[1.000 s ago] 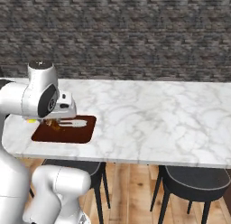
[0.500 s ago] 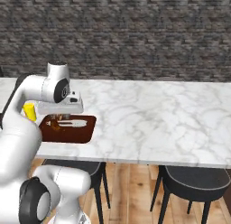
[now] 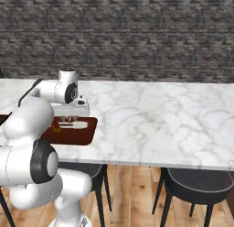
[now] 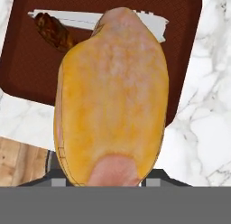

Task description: Gather the mushroom and lime from the fridge and place them on a tray on the dining counter. Then gather the chicken drumsticks from the fridge and place them on the other tray.

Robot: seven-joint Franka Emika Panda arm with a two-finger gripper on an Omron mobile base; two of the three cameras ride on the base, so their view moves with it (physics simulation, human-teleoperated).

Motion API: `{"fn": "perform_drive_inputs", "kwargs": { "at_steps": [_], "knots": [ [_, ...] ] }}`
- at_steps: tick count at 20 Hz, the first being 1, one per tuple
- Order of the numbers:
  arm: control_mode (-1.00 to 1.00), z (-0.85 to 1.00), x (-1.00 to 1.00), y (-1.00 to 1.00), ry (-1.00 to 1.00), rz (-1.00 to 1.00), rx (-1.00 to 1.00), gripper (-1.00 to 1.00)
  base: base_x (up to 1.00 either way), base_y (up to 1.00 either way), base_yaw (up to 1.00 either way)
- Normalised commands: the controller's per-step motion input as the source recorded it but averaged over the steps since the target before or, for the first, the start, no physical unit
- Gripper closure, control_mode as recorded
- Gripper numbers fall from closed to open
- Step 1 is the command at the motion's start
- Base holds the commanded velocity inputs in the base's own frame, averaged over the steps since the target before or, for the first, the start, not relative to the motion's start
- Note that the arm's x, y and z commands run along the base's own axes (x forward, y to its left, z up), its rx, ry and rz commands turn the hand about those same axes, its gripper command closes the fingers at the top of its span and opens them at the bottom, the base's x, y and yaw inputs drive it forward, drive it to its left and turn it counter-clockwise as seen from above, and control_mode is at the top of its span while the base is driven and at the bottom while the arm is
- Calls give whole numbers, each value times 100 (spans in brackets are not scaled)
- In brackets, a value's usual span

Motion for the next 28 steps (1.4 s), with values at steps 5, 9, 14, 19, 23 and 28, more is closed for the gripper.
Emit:
{"fn": "perform_drive_inputs", "kwargs": {
  "at_steps": [5, 9, 14, 19, 23, 28],
  "knots": [
    [-100, -57, 53, 14, 0, 0, 0, 100, 0, 0, 0],
    [-100, -56, 46, 12, -1, 0, 0, 100, 0, 0, 0],
    [-100, -46, 33, 7, 0, 0, 0, 100, 0, 0, 0],
    [-100, -41, 12, 2, -1, 0, -1, 100, 0, 0, 0],
    [-100, -38, 15, 5, 0, 0, -1, 100, 0, 0, 0],
    [-100, -35, 16, 6, 0, 0, -1, 100, 0, 0, 0]
  ]
}}
